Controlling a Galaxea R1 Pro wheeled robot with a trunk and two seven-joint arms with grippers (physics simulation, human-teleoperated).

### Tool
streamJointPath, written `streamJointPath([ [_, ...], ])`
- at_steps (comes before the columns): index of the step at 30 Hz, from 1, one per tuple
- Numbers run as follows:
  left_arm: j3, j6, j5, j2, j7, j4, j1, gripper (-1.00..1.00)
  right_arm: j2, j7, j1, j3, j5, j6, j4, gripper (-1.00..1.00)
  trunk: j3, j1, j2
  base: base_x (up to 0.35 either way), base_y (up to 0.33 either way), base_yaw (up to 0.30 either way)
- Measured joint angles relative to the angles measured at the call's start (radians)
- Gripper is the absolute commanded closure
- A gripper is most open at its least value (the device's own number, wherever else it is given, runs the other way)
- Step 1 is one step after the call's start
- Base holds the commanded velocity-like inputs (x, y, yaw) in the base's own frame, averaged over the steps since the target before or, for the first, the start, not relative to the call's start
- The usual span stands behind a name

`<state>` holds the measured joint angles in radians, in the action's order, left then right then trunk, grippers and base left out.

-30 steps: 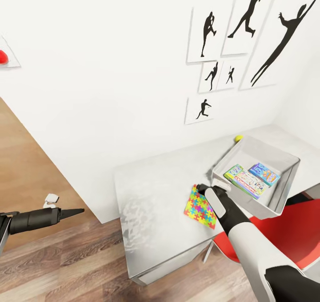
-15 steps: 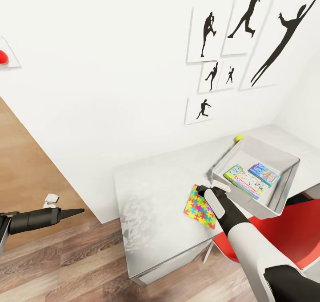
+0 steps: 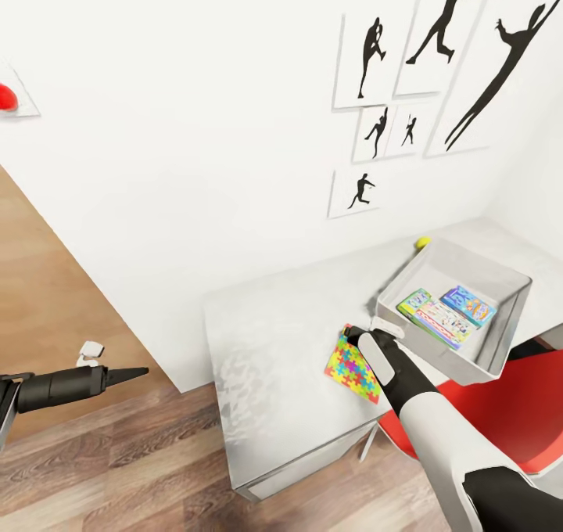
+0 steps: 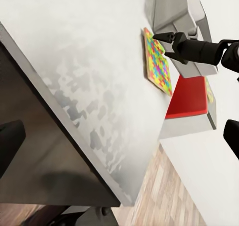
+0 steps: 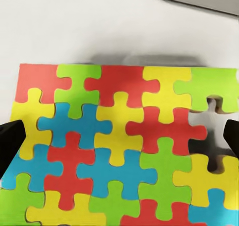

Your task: Put all the toys in the child's room - the three board games (two on the bed and one on the table), the two jigsaw puzzles on the table, and the tennis ball on the table - inside the toy box on the table in the child's room.

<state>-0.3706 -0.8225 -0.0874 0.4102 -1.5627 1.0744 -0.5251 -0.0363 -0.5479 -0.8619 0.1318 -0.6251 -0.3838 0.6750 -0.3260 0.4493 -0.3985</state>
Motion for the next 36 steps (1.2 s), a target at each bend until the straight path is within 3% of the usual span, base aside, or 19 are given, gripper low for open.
streamJointPath([
  [19,0.000,0.000,0.000,0.000,0.000,0.000,0.000,-1.00,-0.002,-0.001,0.000,-0.001,0.011,-0.004,0.018,-1.00,-0.011,0.000,0.000,-0.027,0.060,0.000],
  [27,0.000,-0.002,0.000,0.000,0.000,0.000,0.000,-1.00,0.001,-0.001,-0.001,0.043,0.008,-0.002,0.025,-1.00,-0.016,0.000,0.000,-0.056,0.121,0.000],
  [36,0.000,-0.002,0.000,0.000,0.000,0.000,0.000,-1.00,0.001,-0.001,-0.001,0.054,0.009,-0.004,0.034,-1.00,-0.021,0.000,0.000,-0.072,0.125,0.000],
])
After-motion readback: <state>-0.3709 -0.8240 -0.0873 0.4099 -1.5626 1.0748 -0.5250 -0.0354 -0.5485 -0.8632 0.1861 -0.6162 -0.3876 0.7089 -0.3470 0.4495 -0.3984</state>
